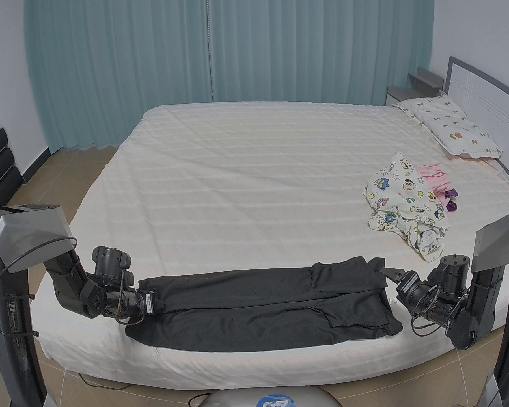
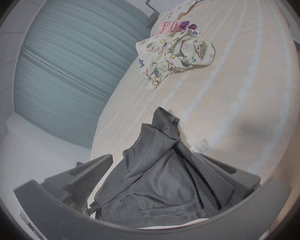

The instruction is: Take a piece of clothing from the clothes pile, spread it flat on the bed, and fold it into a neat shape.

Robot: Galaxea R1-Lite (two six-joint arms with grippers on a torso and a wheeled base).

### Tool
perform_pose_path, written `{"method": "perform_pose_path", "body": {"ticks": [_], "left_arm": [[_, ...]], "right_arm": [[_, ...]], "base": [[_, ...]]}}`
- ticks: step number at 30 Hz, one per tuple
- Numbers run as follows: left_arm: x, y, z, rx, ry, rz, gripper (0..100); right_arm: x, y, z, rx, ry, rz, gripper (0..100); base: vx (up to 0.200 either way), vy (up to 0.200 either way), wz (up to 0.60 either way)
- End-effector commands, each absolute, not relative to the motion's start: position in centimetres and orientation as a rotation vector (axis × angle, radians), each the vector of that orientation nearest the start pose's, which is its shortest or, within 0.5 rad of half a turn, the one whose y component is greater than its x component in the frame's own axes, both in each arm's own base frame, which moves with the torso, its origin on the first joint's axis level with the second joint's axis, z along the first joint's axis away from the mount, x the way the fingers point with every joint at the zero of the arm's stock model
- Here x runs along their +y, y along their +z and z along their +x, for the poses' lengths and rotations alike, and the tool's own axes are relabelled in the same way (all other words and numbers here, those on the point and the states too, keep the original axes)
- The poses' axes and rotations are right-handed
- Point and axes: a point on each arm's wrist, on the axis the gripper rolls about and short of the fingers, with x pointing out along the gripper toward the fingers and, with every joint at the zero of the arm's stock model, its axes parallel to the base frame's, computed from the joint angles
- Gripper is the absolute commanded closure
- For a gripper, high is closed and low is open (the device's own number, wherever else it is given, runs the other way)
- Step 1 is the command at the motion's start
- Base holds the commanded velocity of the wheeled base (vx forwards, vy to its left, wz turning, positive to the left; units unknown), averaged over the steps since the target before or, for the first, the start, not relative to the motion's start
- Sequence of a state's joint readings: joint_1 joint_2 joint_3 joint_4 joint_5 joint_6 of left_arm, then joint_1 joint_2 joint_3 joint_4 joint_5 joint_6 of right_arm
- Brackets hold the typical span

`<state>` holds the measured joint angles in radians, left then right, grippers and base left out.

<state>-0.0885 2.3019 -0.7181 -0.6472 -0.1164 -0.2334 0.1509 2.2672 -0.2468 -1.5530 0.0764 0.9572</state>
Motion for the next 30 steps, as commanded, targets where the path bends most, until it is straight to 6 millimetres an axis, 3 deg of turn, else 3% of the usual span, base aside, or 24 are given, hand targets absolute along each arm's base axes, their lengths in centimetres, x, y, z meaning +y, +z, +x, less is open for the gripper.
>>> {"method": "perform_pose_path", "body": {"ticks": [1,14,30], "left_arm": [[-3.2,-3.2,33.2,0.949,-0.080,-0.227,100],[-2.8,0.6,32.6,0.850,-0.034,-0.199,100],[-2.9,0.6,31.9,0.866,-0.034,-0.196,100]], "right_arm": [[4.4,-0.5,27.3,0.526,-0.010,0.919,0],[4.3,-0.4,27.0,0.529,-0.012,0.919,0],[4.3,-0.4,27.0,0.530,-0.013,0.920,0]], "base": [[0.000,0.000,0.00],[0.000,0.000,0.00],[0.000,0.000,0.00]]}}
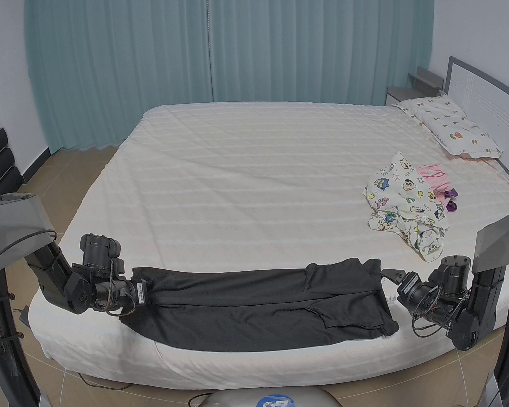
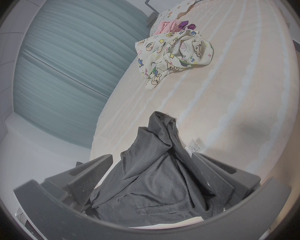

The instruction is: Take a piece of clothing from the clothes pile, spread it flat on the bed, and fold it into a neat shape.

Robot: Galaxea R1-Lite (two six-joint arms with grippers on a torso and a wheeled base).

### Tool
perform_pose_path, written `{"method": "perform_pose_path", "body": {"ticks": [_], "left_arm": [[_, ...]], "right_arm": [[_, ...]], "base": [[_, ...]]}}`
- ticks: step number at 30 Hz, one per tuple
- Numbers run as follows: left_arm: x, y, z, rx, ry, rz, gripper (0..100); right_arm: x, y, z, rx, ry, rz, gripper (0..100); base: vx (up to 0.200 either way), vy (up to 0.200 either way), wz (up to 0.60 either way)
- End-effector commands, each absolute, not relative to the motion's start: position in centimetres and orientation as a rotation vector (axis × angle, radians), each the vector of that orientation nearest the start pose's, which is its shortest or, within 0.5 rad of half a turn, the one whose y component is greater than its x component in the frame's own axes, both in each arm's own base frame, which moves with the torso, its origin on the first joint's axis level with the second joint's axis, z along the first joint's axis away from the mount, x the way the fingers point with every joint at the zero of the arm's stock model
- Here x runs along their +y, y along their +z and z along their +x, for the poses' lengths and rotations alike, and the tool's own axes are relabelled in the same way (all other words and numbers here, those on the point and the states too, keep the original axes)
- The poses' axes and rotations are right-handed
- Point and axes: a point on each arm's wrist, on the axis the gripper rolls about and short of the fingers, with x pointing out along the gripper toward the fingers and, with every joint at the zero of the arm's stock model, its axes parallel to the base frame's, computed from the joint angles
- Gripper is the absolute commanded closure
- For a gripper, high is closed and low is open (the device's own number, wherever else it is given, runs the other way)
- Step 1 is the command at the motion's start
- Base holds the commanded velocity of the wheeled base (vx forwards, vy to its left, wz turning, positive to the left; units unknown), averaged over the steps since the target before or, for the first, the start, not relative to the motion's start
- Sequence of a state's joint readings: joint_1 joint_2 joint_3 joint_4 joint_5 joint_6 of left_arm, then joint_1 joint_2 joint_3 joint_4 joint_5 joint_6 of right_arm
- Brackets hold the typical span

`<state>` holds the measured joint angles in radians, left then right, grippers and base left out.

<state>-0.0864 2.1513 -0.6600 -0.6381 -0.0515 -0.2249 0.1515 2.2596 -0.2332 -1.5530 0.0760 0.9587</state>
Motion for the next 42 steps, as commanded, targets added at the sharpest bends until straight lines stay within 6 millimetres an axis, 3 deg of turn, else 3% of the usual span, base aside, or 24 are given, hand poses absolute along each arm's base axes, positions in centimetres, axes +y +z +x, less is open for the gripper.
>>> {"method": "perform_pose_path", "body": {"ticks": [1,11,18,26,42], "left_arm": [[-2.9,0.6,31.9,0.866,-0.033,-0.196,100],[-4.1,2.0,31.6,0.816,0.030,-0.134,100],[-6.0,2.3,31.2,0.823,-0.010,-0.144,100],[-8.2,4.3,30.3,0.798,-0.053,-0.188,100],[-8.6,4.3,30.6,0.792,-0.048,-0.205,100]], "right_arm": [[4.3,-0.4,27.0,0.530,-0.013,0.920,0],[4.3,-0.4,27.0,0.530,-0.013,0.920,0],[4.3,-0.4,27.0,0.528,-0.014,0.920,0],[4.3,-0.3,27.0,0.524,-0.011,0.919,0],[4.3,-0.1,27.1,0.517,-0.008,0.922,0]], "base": [[0.000,0.000,0.00],[0.000,0.000,0.00],[0.000,0.000,0.00],[0.000,0.000,0.00],[-0.038,0.000,0.00]]}}
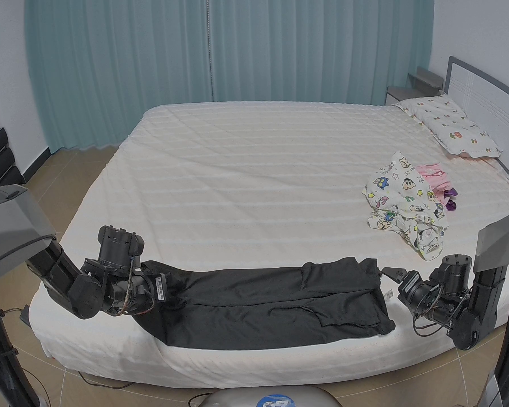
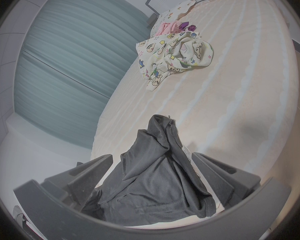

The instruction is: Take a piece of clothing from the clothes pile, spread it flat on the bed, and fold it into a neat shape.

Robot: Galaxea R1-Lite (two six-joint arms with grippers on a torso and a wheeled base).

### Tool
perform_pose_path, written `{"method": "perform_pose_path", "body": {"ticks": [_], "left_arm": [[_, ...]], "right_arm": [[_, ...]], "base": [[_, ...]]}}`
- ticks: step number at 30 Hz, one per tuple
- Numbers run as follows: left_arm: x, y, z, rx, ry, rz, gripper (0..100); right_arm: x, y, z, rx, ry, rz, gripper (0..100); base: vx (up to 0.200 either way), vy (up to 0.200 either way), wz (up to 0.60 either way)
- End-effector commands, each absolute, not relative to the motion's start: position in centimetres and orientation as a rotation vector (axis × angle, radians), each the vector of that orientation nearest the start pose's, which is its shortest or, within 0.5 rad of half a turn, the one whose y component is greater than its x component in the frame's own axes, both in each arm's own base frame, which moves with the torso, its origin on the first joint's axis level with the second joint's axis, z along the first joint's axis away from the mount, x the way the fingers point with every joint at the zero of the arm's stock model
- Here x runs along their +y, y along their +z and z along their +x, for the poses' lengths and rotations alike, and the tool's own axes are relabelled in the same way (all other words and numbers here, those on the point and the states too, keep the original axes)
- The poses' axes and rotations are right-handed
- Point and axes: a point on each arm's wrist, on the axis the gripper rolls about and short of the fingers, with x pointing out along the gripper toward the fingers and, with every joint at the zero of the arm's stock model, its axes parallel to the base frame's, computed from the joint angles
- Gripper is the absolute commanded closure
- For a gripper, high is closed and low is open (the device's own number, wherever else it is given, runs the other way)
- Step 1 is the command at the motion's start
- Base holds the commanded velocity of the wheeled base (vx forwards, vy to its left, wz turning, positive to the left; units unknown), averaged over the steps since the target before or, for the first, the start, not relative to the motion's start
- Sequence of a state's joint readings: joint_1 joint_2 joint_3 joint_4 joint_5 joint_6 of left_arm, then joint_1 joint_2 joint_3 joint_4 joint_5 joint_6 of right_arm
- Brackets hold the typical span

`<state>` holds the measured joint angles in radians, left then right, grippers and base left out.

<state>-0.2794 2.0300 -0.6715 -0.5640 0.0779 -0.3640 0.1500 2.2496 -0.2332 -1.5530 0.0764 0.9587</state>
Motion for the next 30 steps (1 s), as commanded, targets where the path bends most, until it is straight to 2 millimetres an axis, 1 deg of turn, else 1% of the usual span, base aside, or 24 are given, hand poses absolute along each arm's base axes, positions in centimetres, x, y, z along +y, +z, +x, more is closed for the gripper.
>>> {"method": "perform_pose_path", "body": {"ticks": [1,5,10,15,16,19,23,30], "left_arm": [[-8.6,4.5,30.8,0.785,-0.049,-0.208,100],[-8.8,4.8,31.2,0.768,-0.051,-0.212,100],[-9.3,5.2,32.6,0.728,-0.018,-0.249,100],[-9.7,5.0,33.1,0.720,-0.009,-0.240,100],[-10.3,4.8,33.2,0.737,-0.016,-0.230,100],[-10.6,5.0,33.4,0.745,-0.019,-0.227,100],[-11.5,5.8,33.9,0.722,-0.030,-0.260,100],[-12.7,6.2,34.3,0.735,-0.048,-0.269,100]], "right_arm": [[4.3,0.0,27.1,0.515,-0.007,0.922,0],[4.3,0.0,27.1,0.515,-0.008,0.922,0],[4.3,0.0,27.1,0.513,-0.008,0.922,0],[4.2,0.0,27.1,0.511,-0.008,0.922,0],[4.2,0.2,27.0,0.506,-0.007,0.923,0],[4.2,0.2,27.0,0.506,-0.007,0.923,0],[4.2,0.2,27.0,0.506,-0.007,0.923,0],[4.2,0.2,27.0,0.508,-0.008,0.923,0]], "base": [[0.000,0.000,0.00],[0.000,0.000,0.00],[0.000,0.000,0.00],[0.000,0.000,0.00],[0.000,0.000,0.00],[0.000,-0.200,0.00],[0.000,-0.200,0.00],[0.000,-0.200,0.00]]}}
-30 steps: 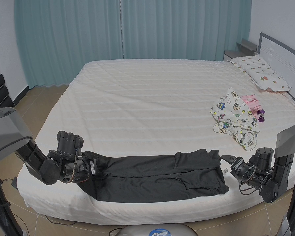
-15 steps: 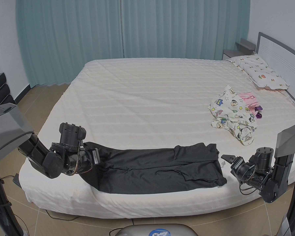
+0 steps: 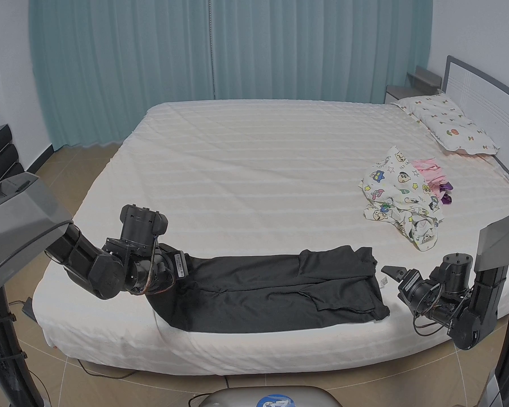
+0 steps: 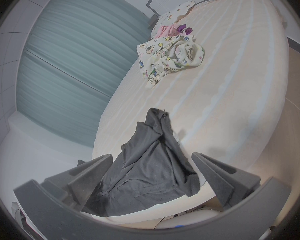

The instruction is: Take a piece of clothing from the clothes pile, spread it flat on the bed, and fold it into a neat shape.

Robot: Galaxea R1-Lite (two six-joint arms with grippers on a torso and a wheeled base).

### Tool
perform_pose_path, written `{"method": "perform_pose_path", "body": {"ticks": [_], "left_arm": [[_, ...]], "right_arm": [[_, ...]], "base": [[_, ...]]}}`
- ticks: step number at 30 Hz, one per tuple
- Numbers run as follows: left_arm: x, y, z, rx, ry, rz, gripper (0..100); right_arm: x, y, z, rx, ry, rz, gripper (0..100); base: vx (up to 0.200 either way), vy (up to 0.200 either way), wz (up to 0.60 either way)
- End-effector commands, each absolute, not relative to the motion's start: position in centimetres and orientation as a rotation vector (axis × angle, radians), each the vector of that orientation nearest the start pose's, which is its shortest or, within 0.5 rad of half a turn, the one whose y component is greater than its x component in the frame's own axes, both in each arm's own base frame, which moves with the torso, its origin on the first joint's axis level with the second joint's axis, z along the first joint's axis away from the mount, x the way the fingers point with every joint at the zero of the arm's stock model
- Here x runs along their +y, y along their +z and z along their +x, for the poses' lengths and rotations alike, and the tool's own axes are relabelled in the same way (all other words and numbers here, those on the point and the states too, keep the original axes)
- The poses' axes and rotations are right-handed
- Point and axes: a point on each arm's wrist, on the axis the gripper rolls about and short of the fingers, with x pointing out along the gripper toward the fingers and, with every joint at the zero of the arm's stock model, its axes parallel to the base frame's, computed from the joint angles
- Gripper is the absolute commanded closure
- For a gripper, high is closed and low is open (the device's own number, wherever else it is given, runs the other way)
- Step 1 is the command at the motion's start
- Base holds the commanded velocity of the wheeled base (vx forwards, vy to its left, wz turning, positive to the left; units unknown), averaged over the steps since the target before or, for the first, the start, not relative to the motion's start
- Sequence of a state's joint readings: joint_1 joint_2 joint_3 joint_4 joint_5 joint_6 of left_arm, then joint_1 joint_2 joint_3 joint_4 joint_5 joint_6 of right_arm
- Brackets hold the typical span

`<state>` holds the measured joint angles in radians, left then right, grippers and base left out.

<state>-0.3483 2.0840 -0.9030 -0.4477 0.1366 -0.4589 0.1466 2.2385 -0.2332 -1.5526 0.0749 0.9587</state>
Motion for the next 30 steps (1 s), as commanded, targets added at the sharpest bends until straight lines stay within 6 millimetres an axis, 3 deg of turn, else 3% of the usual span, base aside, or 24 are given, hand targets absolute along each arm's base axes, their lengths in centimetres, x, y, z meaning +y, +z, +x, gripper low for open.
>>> {"method": "perform_pose_path", "body": {"ticks": [1,16,30], "left_arm": [[-13.0,6.3,34.3,0.737,-0.050,-0.275,100],[-16.1,7.0,35.5,0.787,-0.072,-0.303,100],[-19.7,5.4,36.8,0.809,-0.089,-0.347,100]], "right_arm": [[4.2,0.2,27.0,0.508,-0.007,0.923,0],[4.3,0.1,26.9,0.515,-0.007,0.921,0],[4.3,-0.1,26.9,0.523,-0.009,0.919,0]], "base": [[0.000,-0.200,0.00],[0.000,-0.200,0.00],[0.000,-0.200,0.00]]}}
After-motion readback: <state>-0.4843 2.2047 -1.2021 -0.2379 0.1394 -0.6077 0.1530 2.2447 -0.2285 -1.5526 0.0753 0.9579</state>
